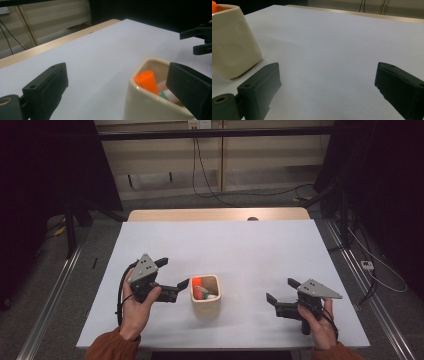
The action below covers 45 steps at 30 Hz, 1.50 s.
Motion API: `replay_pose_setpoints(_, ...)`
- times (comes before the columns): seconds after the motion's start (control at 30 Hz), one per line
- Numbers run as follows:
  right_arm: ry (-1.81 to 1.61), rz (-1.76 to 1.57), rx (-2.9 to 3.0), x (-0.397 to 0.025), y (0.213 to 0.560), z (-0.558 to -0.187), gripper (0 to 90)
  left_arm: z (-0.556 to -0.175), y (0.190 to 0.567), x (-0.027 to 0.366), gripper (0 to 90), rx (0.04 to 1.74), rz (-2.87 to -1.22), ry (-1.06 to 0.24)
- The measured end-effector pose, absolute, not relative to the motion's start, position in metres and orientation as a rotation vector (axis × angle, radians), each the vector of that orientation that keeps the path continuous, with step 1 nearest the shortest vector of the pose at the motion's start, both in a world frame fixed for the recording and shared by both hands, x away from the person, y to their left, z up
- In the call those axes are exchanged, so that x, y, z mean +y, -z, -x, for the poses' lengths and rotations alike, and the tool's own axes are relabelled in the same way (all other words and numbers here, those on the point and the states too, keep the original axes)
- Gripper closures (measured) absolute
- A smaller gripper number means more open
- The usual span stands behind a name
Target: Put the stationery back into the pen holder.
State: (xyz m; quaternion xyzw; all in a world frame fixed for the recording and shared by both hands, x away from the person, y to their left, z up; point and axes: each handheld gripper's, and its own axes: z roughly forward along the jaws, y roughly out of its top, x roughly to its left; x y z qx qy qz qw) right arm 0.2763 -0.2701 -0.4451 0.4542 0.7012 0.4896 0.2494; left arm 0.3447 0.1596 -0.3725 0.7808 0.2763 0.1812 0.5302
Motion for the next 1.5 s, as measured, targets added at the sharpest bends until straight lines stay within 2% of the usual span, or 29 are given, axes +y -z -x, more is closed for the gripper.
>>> replay_pose_setpoints(0.33, -1.329, -1.24, 1.915, -0.27, 0.446, -0.276, 5.8, -0.338, 0.381, 0.18, 4.2, 0.71, -1.874, -0.481)
replay_pose_setpoints(0.67, -1.329, -1.247, 1.91, -0.27, 0.446, -0.277, 5.9, -0.334, 0.392, 0.195, 4.5, 0.794, -1.876, -0.458)
replay_pose_setpoints(1.2, -1.326, -1.245, 1.914, -0.269, 0.446, -0.276, 5.9, -0.318, 0.412, 0.214, 4.6, 0.833, -1.897, -0.506)
replay_pose_setpoints(1.5, -1.324, -1.241, 1.918, -0.269, 0.447, -0.276, 5.9, -0.314, 0.424, 0.22, 4.6, 0.86, -1.919, -0.474)
